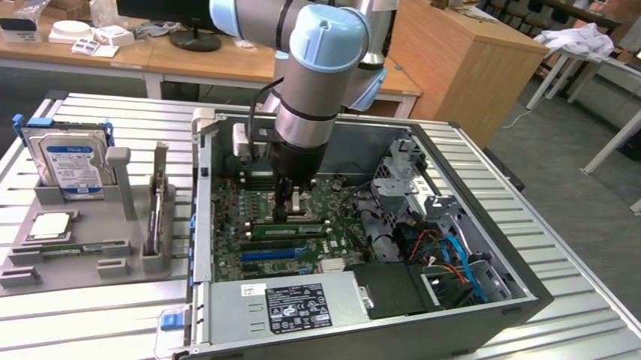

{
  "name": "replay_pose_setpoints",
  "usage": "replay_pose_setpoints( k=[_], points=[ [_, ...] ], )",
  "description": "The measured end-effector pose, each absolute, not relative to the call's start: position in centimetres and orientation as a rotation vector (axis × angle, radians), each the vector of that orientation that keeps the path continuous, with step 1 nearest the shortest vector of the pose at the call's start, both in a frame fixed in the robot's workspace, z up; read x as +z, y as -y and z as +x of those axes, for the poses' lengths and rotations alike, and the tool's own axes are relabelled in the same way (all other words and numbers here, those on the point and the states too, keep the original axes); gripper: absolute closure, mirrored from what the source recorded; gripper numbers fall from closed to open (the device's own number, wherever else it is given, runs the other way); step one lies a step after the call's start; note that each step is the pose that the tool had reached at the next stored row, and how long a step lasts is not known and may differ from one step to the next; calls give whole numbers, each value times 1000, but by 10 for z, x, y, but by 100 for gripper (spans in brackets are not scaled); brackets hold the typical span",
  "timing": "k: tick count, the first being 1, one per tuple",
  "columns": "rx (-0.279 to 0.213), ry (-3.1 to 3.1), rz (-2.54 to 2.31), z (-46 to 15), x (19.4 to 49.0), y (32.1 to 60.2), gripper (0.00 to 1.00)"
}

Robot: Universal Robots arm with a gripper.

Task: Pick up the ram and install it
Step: 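Press down the ram until it locks into place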

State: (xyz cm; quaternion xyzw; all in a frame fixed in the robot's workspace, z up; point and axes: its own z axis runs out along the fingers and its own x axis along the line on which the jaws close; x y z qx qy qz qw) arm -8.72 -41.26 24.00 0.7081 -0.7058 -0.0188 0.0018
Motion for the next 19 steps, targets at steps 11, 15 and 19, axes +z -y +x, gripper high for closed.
replay_pose_setpoints(
  k=[11, 15, 19],
  points=[
    [-59, 2215, 2222, -87, 236, 413, 89],
    [-59, 2215, 2222, -87, 236, 414, 89],
    [-59, 2215, 2222, -87, 236, 414, 89]
  ],
)
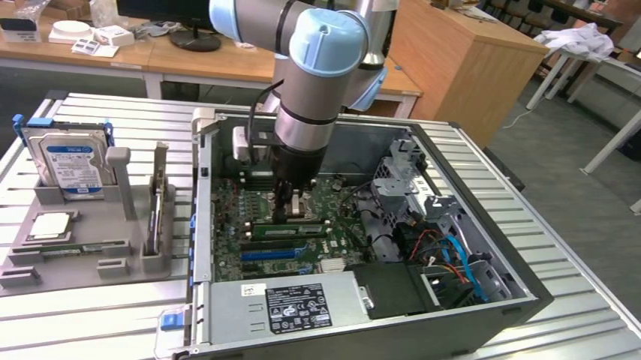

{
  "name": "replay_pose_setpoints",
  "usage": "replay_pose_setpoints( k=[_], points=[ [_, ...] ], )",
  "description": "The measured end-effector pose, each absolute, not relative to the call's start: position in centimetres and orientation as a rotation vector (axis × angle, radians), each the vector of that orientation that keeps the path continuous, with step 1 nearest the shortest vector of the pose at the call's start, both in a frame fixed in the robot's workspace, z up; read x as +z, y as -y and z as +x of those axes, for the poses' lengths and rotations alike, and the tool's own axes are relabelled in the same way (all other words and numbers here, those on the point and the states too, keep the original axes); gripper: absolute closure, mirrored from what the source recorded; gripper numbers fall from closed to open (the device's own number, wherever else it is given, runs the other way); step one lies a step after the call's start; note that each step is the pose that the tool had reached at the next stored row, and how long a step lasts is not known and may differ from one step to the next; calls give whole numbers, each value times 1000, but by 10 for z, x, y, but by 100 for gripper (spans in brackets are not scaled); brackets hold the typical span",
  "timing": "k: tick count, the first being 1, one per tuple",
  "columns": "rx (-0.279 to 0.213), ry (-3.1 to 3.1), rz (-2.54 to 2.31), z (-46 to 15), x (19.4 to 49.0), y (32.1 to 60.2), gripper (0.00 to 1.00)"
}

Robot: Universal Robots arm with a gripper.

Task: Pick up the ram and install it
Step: 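Press down the ram until it locks into place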

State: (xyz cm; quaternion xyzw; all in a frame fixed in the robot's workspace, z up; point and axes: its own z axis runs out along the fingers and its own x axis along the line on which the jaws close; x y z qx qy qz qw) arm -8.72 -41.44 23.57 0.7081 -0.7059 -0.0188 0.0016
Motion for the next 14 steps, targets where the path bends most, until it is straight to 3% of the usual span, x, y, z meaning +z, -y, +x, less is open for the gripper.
replay_pose_setpoints(
  k=[14],
  points=[
    [-59, 2215, 2222, -87, 230, 415, 89]
  ],
)
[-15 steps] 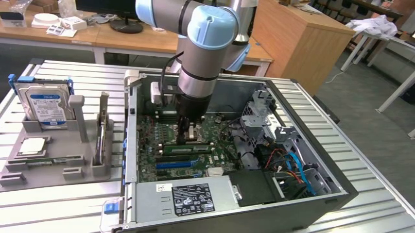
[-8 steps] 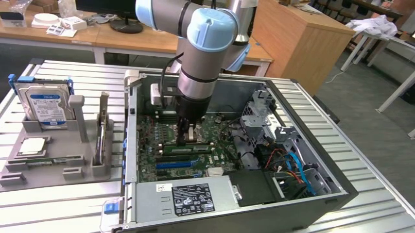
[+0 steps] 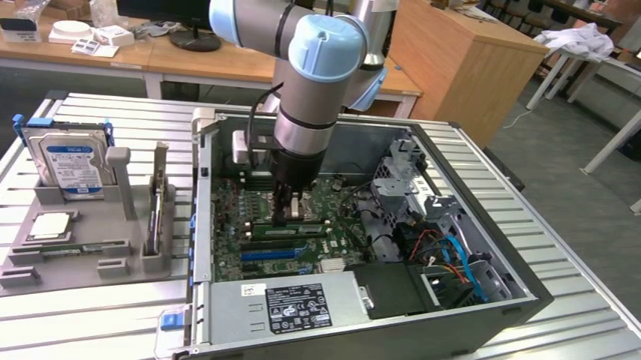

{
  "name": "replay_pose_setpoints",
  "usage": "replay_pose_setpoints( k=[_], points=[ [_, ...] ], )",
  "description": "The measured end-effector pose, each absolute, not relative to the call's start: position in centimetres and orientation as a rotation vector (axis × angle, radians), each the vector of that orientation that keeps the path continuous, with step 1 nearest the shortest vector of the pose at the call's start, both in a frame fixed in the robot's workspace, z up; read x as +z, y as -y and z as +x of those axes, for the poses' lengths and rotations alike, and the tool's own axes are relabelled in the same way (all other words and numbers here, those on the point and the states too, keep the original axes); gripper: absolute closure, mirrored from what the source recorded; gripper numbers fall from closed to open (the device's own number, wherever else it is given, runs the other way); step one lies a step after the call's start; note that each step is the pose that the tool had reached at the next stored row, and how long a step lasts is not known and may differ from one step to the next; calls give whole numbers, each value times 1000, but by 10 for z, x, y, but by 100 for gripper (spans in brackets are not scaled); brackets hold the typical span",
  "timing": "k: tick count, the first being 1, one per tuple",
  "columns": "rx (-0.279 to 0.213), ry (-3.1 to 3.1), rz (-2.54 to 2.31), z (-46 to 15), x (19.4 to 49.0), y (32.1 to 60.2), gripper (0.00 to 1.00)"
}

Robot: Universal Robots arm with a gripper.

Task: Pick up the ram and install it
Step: 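Press down the ram until it locks into place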

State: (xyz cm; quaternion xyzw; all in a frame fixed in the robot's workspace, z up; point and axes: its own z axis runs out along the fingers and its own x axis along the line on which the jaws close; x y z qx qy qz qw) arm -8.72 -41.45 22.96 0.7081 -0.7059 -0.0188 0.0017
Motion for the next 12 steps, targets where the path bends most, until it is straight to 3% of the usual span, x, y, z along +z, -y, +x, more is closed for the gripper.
replay_pose_setpoints(
  k=[12],
  points=[
    [-59, 2215, 2222, -87, 227, 415, 89]
  ],
)
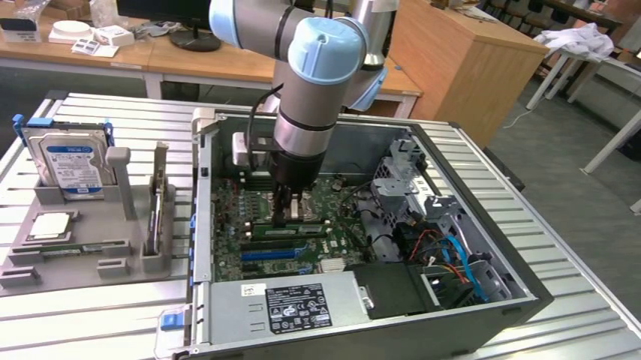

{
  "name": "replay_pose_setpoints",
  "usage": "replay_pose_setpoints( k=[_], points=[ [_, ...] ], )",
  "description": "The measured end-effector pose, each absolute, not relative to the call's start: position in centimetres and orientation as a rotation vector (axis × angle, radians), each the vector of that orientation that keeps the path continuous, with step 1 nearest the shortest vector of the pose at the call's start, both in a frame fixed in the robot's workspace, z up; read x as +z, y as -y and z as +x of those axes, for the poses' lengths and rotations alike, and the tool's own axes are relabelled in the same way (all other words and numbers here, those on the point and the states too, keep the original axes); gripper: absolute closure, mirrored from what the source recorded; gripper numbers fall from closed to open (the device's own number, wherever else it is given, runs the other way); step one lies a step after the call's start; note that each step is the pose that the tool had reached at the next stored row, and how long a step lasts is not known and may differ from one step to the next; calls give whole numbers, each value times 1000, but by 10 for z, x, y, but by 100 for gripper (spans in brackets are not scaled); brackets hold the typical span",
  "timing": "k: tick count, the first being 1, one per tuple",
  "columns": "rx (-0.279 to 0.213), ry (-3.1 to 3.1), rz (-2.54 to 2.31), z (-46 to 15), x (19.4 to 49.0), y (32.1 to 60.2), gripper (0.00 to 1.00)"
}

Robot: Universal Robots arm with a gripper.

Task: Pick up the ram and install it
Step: 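Press down the ram until it locks into place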

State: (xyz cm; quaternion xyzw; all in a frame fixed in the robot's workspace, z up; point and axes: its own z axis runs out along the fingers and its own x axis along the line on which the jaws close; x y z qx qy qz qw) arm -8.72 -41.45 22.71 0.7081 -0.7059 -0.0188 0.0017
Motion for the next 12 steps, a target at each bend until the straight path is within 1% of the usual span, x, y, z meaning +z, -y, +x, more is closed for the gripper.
replay_pose_setpoints(
  k=[12],
  points=[
    [-59, 2215, 2222, -87, 224, 415, 89]
  ],
)
